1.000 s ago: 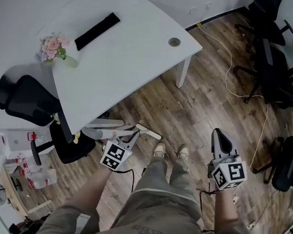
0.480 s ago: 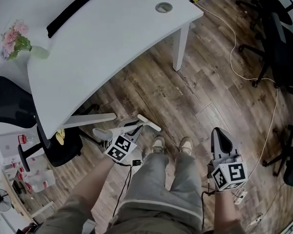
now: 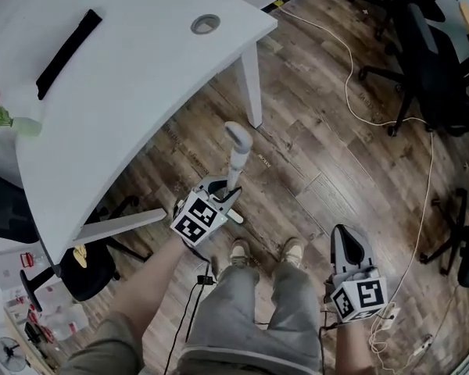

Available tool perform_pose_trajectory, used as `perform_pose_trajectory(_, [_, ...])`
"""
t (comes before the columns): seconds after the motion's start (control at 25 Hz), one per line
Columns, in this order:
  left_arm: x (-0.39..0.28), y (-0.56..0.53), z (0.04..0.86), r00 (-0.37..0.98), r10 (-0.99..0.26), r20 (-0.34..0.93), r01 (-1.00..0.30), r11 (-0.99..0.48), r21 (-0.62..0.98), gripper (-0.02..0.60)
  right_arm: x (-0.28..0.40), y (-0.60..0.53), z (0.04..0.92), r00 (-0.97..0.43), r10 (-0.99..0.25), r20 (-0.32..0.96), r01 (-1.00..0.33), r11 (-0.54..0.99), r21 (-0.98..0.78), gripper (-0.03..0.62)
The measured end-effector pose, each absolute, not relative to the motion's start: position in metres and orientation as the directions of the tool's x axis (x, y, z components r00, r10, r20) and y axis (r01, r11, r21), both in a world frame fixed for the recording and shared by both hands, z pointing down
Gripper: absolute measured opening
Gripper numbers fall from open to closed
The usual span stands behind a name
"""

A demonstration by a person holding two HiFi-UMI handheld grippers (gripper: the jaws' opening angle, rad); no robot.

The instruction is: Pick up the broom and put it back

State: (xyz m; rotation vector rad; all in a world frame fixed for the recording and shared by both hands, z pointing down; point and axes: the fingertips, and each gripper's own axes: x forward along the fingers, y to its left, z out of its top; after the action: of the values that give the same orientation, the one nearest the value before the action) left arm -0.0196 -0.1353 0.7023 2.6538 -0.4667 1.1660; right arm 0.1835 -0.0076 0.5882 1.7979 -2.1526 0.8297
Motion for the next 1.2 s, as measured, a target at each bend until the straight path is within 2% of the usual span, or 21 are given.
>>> perform_pose_trajectory(0.28, [0.075, -0.173, 0.748, 0.661, -0.101, 0.744, -0.257, -0.961, 0.098, 0.094, 0.226, -0.028, 0.642, -0.178, -0.833, 0.524, -0.966, 0.046, -0.255, 0.032])
perform_pose_trajectory(0.56, [0.142, -0.157, 0.826, 0.634, 0.037, 0.773, -0.138, -0.978, 0.159, 0.094, 0.259, -0.039, 0.712, -0.131, -0.823, 0.552, -0.967, -0.017, -0.253, 0.032])
perform_pose_trajectory(0.76, [0.154, -0.155, 0.877, 0.642, 0.047, 0.765, -0.125, -0.978, 0.165, 0.094, 0.270, -0.032, 0.765, -0.116, -0.804, 0.583, -0.968, -0.041, -0.249, 0.032])
perform_pose_trajectory(0.88, [0.151, -0.149, 0.915, 0.604, 0.080, 0.793, -0.117, -0.975, 0.187, 0.094, 0.270, -0.028, 0.798, -0.124, -0.793, 0.596, -0.968, -0.036, -0.249, 0.032])
perform_pose_trajectory(1.2, [0.091, -0.131, 1.042, 0.493, 0.121, 0.861, -0.180, -0.955, 0.237, 0.094, 0.260, -0.025, 0.881, -0.154, -0.786, 0.599, -0.962, -0.019, -0.272, 0.032])
